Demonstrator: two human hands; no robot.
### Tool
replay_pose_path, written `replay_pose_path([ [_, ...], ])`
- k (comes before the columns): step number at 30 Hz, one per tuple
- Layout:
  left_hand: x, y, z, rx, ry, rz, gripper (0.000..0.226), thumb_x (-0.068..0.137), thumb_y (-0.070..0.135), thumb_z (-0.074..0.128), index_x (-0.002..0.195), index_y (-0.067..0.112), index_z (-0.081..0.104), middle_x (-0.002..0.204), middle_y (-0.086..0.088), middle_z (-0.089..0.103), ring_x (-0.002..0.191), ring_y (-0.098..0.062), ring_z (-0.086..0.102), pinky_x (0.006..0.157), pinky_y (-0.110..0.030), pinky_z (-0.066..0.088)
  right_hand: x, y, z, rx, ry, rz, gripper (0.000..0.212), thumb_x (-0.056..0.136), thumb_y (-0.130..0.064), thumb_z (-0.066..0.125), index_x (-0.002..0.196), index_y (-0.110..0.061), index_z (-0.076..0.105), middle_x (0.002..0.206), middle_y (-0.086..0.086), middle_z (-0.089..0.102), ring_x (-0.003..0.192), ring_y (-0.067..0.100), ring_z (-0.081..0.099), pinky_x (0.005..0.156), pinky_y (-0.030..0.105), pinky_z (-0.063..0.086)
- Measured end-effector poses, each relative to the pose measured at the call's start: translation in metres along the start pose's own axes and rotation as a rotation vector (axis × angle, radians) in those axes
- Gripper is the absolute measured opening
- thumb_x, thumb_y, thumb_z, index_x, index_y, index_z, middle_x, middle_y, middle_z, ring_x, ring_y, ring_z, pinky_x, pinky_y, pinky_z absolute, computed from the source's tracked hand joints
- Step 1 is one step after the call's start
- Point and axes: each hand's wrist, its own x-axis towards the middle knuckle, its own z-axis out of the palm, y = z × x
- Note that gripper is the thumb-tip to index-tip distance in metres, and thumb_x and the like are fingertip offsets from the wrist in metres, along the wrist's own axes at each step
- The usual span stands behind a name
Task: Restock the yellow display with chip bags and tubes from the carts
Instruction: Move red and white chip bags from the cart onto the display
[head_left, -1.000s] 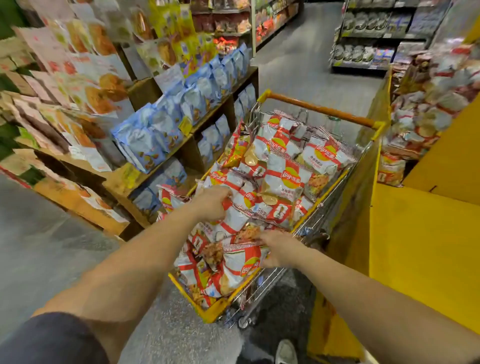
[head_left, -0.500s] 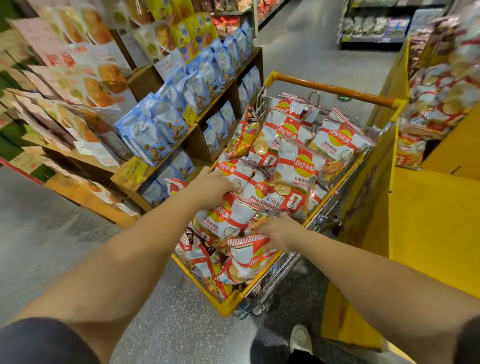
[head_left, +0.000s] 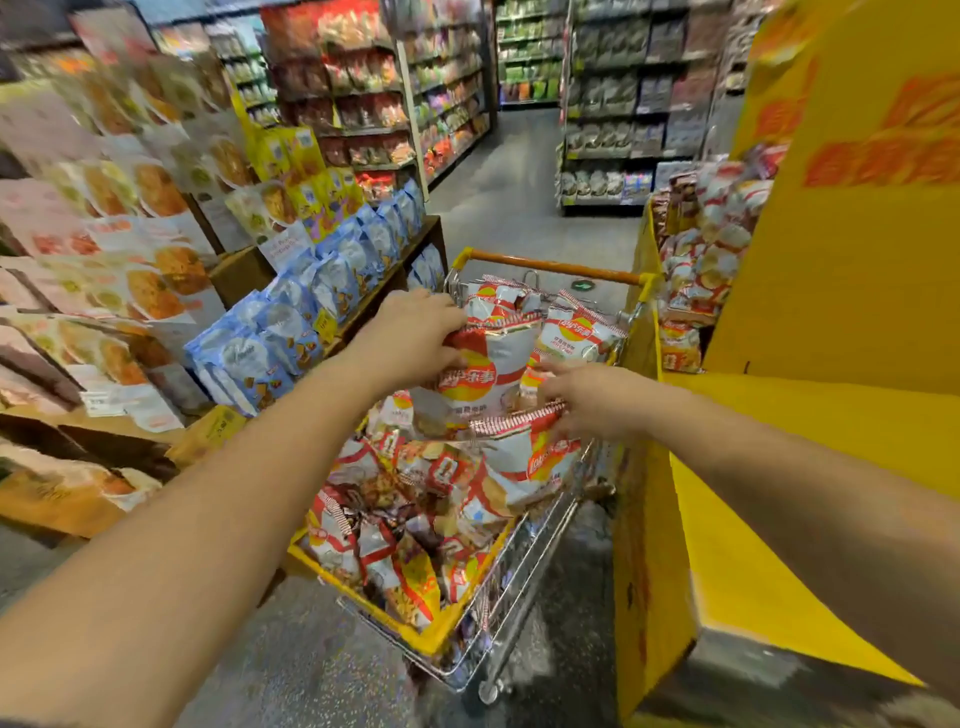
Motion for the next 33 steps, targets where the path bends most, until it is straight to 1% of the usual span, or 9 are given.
replay_pose_path([
  [1, 0.007, 0.013, -0.006, -0.075, 0.016, 0.021, 0.032, 0.089, 0.046, 0.061, 0.1, 0.016, 0.055, 0.103, -0.002, 0.055, 0.101, -0.025, 0.052, 0.084, -0.039, 0.042, -0.015, 0.009, -0.008, 0.01, 0.01, 0.022, 0.049, 0.083, -0.045, 0.07, 0.127, -0.029, 0.058, 0.157, -0.003, 0.022, 0.136, 0.024, 0.035, 0.108, 0.04, 0.038],
  [3, 0.025, 0.043, -0.017, -0.207, 0.022, 0.062, 0.027, 0.089, 0.04, 0.063, 0.095, 0.017, 0.052, 0.1, -0.001, 0.056, 0.096, -0.023, 0.054, 0.081, -0.042, 0.046, -0.047, 0.029, -0.022, 0.049, 0.01, 0.068, 0.05, 0.083, -0.043, 0.071, 0.129, -0.031, 0.057, 0.153, -0.006, 0.024, 0.136, 0.02, 0.03, 0.11, 0.035, 0.033],
  [9, 0.087, 0.137, -0.033, -0.358, 0.097, 0.2, 0.026, 0.09, 0.038, 0.063, 0.106, 0.019, 0.056, 0.104, 0.006, 0.059, 0.098, -0.017, 0.056, 0.08, -0.038, 0.048, -0.119, 0.096, -0.031, 0.167, 0.02, 0.274, 0.052, 0.085, -0.044, 0.069, 0.134, -0.032, 0.055, 0.145, -0.011, 0.04, 0.126, 0.018, 0.045, 0.104, 0.032, 0.042],
  [12, 0.133, 0.195, -0.041, -0.392, 0.123, 0.249, 0.025, 0.088, 0.04, 0.064, 0.1, 0.021, 0.053, 0.102, 0.005, 0.06, 0.096, -0.018, 0.057, 0.077, -0.037, 0.049, -0.162, 0.145, -0.023, 0.221, 0.092, 0.35, 0.051, 0.085, -0.036, 0.071, 0.133, -0.027, 0.057, 0.144, -0.01, 0.044, 0.126, 0.017, 0.046, 0.101, 0.029, 0.039],
  [15, 0.183, 0.257, -0.043, -0.382, 0.125, 0.278, 0.032, 0.085, 0.047, 0.067, 0.098, 0.021, 0.052, 0.096, 0.006, 0.057, 0.089, -0.017, 0.055, 0.069, -0.034, 0.045, -0.202, 0.205, -0.012, 0.238, 0.115, 0.448, 0.049, 0.084, -0.035, 0.072, 0.13, -0.028, 0.059, 0.14, -0.011, 0.047, 0.122, 0.016, 0.049, 0.095, 0.026, 0.041],
  [19, 0.244, 0.327, -0.038, -0.406, 0.137, 0.25, 0.051, 0.074, 0.059, 0.073, 0.097, 0.019, 0.049, 0.093, 0.002, 0.056, 0.087, -0.022, 0.057, 0.072, -0.041, 0.051, -0.239, 0.284, -0.002, 0.238, 0.101, 0.521, 0.043, 0.084, -0.033, 0.071, 0.126, -0.027, 0.06, 0.134, -0.009, 0.051, 0.116, 0.018, 0.052, 0.091, 0.03, 0.047],
  [25, 0.304, 0.382, -0.031, -0.236, -0.019, 0.179, 0.064, 0.072, 0.075, 0.059, 0.093, 0.016, 0.046, 0.083, 0.001, 0.048, 0.082, -0.024, 0.053, 0.06, -0.035, 0.041, -0.258, 0.366, 0.011, 0.196, 0.09, 0.527, 0.047, 0.084, -0.031, 0.072, 0.128, -0.026, 0.059, 0.138, -0.009, 0.049, 0.118, 0.018, 0.051, 0.088, 0.029, 0.045],
  [29, 0.345, 0.385, -0.015, -0.16, -0.114, 0.283, 0.065, 0.074, 0.077, 0.056, 0.097, 0.017, 0.051, 0.094, -0.003, 0.06, 0.089, -0.025, 0.058, 0.07, -0.039, 0.051, -0.239, 0.407, 0.023, 0.189, 0.07, 0.516, 0.045, 0.083, -0.032, 0.071, 0.126, -0.024, 0.061, 0.136, -0.007, 0.052, 0.116, 0.02, 0.053, 0.089, 0.032, 0.048],
  [33, 0.381, 0.376, 0.017, -0.284, -0.252, 0.373, 0.063, 0.077, 0.057, 0.07, 0.123, 0.021, 0.048, 0.115, -0.001, 0.058, 0.102, -0.023, 0.058, 0.082, -0.039, 0.051, -0.207, 0.441, 0.039, 0.232, 0.041, 0.525, 0.045, 0.083, -0.032, 0.072, 0.126, -0.021, 0.061, 0.137, -0.007, 0.051, 0.115, 0.02, 0.053, 0.087, 0.03, 0.047],
])
